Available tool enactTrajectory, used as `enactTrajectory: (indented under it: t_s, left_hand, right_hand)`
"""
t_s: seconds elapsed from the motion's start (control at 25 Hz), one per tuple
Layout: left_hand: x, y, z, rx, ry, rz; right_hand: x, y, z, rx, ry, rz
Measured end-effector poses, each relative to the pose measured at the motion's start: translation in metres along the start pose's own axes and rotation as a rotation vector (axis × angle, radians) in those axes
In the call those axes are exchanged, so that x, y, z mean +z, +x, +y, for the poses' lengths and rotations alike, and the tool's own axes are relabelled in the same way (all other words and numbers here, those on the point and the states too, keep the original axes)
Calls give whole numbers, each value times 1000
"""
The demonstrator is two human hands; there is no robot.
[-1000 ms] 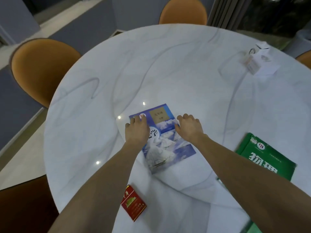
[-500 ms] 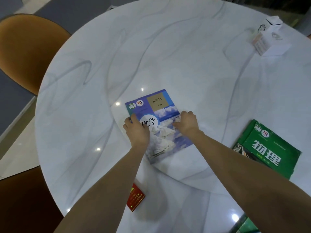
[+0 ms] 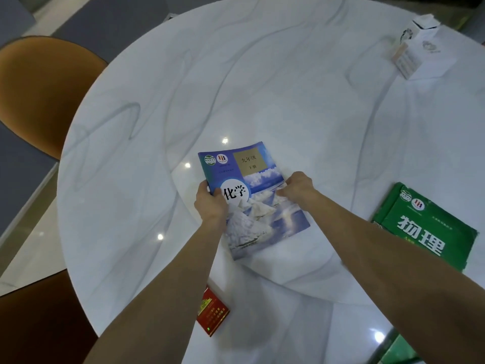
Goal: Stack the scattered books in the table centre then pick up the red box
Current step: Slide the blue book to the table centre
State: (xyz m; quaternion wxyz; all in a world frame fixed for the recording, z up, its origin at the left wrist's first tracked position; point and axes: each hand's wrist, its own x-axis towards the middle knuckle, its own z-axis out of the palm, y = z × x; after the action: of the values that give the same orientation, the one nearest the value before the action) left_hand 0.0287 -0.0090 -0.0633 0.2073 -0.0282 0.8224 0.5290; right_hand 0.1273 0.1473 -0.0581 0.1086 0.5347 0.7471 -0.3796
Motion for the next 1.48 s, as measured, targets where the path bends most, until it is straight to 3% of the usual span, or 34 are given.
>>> enactTrajectory:
  t_s: [0.36, 0.72, 0.84, 1.24, 1.48]
  left_hand:
    - [53, -8, 49, 115, -12, -235]
    - [140, -6, 72, 183, 148, -382]
    - [154, -4, 67, 208, 215, -382]
    - [161, 9, 51, 533, 696, -311]
    - [157, 0, 47, 586, 801, -317]
  right_hand:
    - [-59, -12, 46, 52, 312, 139]
    - [-103, 8, 94, 147, 356, 259]
    - [-103, 12, 100, 151, 329, 286]
    - [-87, 29, 110, 165, 135, 330]
    - [-87, 29, 105, 147, 38, 334]
